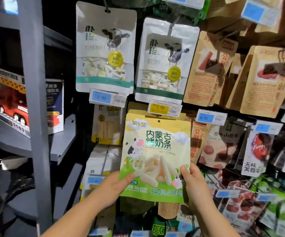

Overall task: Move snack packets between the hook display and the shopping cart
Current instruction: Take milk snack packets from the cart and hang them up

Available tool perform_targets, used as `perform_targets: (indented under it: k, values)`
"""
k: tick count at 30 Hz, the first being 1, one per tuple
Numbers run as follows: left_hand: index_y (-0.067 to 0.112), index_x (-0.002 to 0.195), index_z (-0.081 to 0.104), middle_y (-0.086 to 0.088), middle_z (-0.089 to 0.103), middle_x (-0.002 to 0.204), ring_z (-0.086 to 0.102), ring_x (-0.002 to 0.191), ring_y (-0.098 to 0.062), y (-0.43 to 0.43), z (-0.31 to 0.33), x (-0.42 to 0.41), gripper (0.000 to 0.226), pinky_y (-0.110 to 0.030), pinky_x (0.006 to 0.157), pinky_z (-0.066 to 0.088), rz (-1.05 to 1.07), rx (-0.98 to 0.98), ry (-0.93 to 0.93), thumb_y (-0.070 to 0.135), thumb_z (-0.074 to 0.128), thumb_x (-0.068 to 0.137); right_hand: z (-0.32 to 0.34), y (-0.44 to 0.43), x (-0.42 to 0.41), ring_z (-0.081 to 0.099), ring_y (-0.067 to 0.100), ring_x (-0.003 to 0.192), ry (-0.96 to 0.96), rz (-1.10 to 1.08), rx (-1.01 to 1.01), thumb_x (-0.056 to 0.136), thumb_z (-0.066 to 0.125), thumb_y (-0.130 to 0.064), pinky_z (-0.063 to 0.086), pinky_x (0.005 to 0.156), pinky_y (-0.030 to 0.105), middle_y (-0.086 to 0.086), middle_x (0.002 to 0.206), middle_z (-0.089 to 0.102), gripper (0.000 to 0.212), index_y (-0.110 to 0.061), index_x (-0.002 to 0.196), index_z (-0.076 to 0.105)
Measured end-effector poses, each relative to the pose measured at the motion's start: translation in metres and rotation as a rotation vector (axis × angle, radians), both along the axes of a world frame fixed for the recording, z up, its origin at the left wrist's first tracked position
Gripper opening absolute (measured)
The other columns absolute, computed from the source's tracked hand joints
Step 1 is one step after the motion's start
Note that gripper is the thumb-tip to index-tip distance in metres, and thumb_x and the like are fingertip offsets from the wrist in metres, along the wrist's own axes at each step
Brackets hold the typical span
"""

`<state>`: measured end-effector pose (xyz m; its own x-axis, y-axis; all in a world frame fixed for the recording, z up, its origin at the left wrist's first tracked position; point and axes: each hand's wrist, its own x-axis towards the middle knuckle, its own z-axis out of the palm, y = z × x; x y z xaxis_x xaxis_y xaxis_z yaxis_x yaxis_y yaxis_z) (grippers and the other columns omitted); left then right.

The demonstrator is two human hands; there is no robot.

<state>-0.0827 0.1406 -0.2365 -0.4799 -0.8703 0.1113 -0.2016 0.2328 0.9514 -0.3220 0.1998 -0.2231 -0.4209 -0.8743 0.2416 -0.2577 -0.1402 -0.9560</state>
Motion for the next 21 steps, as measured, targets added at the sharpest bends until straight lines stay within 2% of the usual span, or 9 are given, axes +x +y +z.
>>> perform_targets:
  k: [3, 6, 8, 9, 12, 13, 17, 19, 21]
  values:
    - [0.046, 0.093, 0.057, 0.050, 0.056, 0.075, 0.053, 0.078, 0.028, -0.005, -0.001, -0.008, 0.013, 0.003, 0.062, 0.037, 0.000, 0.008, 0.009, 0.039, 0.046, 0.096, 0.004, 0.000, -0.002, 0.060, 0.011, 0.078, -0.016, -0.023, -0.024, 0.101, 0.046, -0.010, 0.045, 0.058, 0.009, -0.005, 0.089, 0.067, 0.020, -0.025, 0.099, 0.061]
    - [0.046, 0.093, 0.059, 0.046, 0.059, 0.077, 0.057, 0.082, 0.024, -0.010, -0.001, -0.013, 0.014, 0.004, 0.064, 0.037, 0.011, 0.022, 0.039, 0.039, 0.048, 0.096, 0.006, -0.004, -0.005, 0.064, 0.021, 0.087, -0.002, -0.057, -0.019, 0.101, 0.047, -0.013, 0.050, 0.076, 0.029, 0.002, 0.094, 0.071, 0.020, -0.025, 0.104, 0.063]
    - [0.047, 0.095, 0.059, 0.046, 0.060, 0.082, 0.057, 0.085, 0.022, -0.013, -0.002, -0.016, 0.013, 0.004, 0.065, 0.038, 0.019, 0.029, 0.048, 0.040, 0.048, 0.095, 0.005, -0.007, -0.008, 0.065, 0.025, 0.091, 0.016, -0.081, -0.023, 0.101, 0.049, -0.016, 0.050, 0.083, 0.041, 0.009, 0.098, 0.072, 0.018, -0.025, 0.106, 0.064]
    - [0.048, 0.097, 0.059, 0.046, 0.060, 0.084, 0.057, 0.087, 0.022, -0.015, -0.003, -0.018, 0.013, 0.003, 0.067, 0.038, 0.019, 0.034, 0.050, 0.041, 0.048, 0.095, 0.005, -0.009, -0.009, 0.065, 0.025, 0.091, 0.030, -0.089, -0.018, 0.101, 0.049, -0.017, 0.050, 0.083, 0.041, 0.010, 0.099, 0.071, 0.018, -0.024, 0.106, 0.064]
    - [0.050, 0.097, 0.058, 0.045, 0.061, 0.086, 0.057, 0.090, 0.019, -0.021, -0.004, -0.021, 0.013, 0.000, 0.070, 0.039, 0.030, 0.038, 0.048, 0.044, 0.047, 0.094, 0.009, -0.012, -0.011, 0.063, 0.016, 0.084, 0.081, -0.090, -0.017, 0.101, 0.048, -0.016, 0.046, 0.070, 0.026, 0.000, 0.093, 0.070, 0.017, -0.026, 0.102, 0.062]
    - [0.051, 0.096, 0.057, 0.045, 0.060, 0.083, 0.056, 0.088, 0.020, -0.022, -0.004, -0.022, 0.013, 0.000, 0.069, 0.038, 0.035, 0.036, 0.047, 0.043, 0.047, 0.094, 0.010, -0.014, -0.011, 0.061, 0.016, 0.083, 0.088, -0.090, -0.016, 0.101, 0.048, -0.016, 0.045, 0.069, 0.025, 0.000, 0.092, 0.069, 0.017, -0.026, 0.100, 0.061]
    - [0.051, 0.096, 0.054, 0.049, 0.056, 0.077, 0.050, 0.080, 0.028, -0.028, -0.002, -0.024, 0.014, 0.005, 0.063, 0.035, 0.038, 0.029, 0.060, 0.040, 0.045, 0.097, 0.009, -0.024, -0.013, 0.064, 0.029, 0.090, 0.082, -0.087, -0.002, 0.102, 0.048, -0.019, 0.049, 0.080, 0.037, 0.010, 0.097, 0.071, 0.017, -0.025, 0.100, 0.064]
    - [0.051, 0.097, 0.053, 0.044, 0.058, 0.081, 0.049, 0.078, 0.029, -0.030, -0.001, -0.024, 0.014, 0.007, 0.062, 0.034, 0.039, 0.022, 0.055, 0.040, 0.044, 0.097, 0.005, -0.030, -0.015, 0.066, 0.029, 0.094, 0.053, -0.088, 0.019, 0.101, 0.049, -0.023, 0.050, 0.088, 0.045, 0.005, 0.098, 0.073, 0.017, -0.026, 0.103, 0.066]
    - [0.049, 0.101, 0.052, 0.039, 0.056, 0.093, 0.048, 0.082, 0.026, -0.033, -0.001, -0.024, 0.013, 0.007, 0.063, 0.033, 0.040, 0.020, 0.052, 0.041, 0.043, 0.097, 0.003, -0.036, -0.017, 0.066, 0.024, 0.093, 0.037, -0.095, 0.029, 0.100, 0.050, -0.022, 0.050, 0.088, 0.044, -0.001, 0.096, 0.073, 0.017, -0.025, 0.104, 0.066]
